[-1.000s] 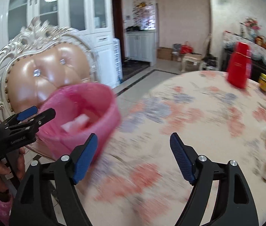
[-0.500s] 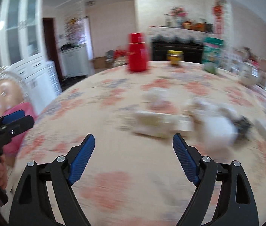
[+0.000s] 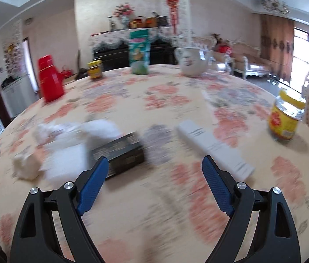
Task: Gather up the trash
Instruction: 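Move both open tools back over the table toward the remaining items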
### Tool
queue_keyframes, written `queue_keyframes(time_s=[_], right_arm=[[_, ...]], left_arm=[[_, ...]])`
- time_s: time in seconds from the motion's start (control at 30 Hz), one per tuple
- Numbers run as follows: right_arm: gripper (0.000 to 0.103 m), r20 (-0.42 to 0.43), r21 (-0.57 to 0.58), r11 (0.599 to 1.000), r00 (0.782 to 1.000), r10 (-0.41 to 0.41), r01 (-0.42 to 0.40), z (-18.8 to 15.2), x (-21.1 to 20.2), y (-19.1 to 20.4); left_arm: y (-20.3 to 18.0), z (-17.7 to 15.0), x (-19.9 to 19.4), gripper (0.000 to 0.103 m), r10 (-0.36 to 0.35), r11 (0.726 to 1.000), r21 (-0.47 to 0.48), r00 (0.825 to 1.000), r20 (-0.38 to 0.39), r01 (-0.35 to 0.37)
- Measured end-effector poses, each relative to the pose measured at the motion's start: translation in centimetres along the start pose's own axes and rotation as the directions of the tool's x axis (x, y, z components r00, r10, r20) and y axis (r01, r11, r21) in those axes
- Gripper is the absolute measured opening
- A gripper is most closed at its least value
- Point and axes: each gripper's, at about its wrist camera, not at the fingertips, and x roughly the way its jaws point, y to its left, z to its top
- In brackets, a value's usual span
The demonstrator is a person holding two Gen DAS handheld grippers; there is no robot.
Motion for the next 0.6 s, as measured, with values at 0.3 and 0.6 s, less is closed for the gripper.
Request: queue_keyframes(time_s=[0.3,0.6], right_arm=[[0.085,-0.065,-0.002,0.997,0.994,-0.083,0.083,0.9,3.4,-4.4],[0.085,-0.181,-0.061,0.992,0.977,-0.117,0.108,1.9,8.6,-6.0]], left_arm=[[0.9,-1.2,0.9,0.098,-0.052,0.997,0.06,0.997,-0.048,0.055],[1.7,-1.6,1.8,0.098,-0.081,0.996,0.019,0.991,-0.11,0.084]])
